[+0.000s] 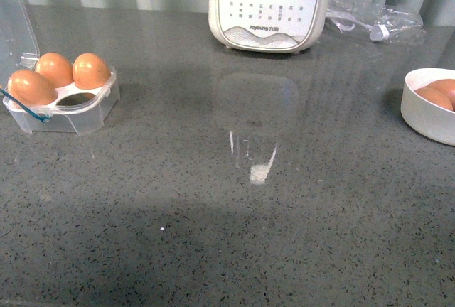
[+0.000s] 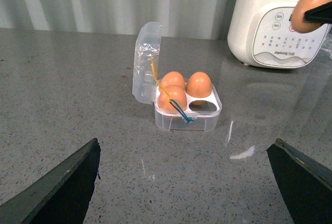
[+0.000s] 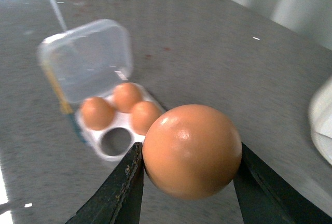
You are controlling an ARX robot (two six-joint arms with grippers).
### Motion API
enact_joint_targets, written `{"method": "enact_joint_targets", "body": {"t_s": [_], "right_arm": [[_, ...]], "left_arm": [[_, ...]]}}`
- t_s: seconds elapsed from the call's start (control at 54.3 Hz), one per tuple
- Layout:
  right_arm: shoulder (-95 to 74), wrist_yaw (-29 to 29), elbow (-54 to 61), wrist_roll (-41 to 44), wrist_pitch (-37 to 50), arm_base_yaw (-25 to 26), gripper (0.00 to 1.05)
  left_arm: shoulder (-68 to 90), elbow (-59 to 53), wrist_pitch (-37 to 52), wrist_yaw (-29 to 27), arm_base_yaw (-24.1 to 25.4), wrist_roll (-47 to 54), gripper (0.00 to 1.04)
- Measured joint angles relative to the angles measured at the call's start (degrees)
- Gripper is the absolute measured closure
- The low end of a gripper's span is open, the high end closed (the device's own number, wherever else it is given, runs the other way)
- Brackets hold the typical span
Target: Put egg into box
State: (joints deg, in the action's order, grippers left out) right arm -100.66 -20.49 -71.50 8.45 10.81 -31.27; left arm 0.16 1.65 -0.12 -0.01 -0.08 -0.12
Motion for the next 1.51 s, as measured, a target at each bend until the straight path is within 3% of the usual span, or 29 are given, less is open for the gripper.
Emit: {"method": "enact_joint_targets", "body": {"t_s": [0.092, 0.589, 1.509], "right_arm": [[-0.33, -3.69, 0.42, 1.29, 0.87, -3.04, 0.63], [-13.64, -4.42, -10.93, -0.33, 0.98, -7.34, 0.63], [-19.65, -2.25, -12.87, -0.2, -0.61, -8.0, 0.63]], "left_arm": [[0.0, 0.0, 0.0, -0.02, 0.0, 0.0, 0.07], [0.0, 0.0, 0.0, -0.02, 0.0, 0.0, 0.07], [0.0, 0.0, 0.0, -0.02, 0.0, 0.0, 0.07]]}}
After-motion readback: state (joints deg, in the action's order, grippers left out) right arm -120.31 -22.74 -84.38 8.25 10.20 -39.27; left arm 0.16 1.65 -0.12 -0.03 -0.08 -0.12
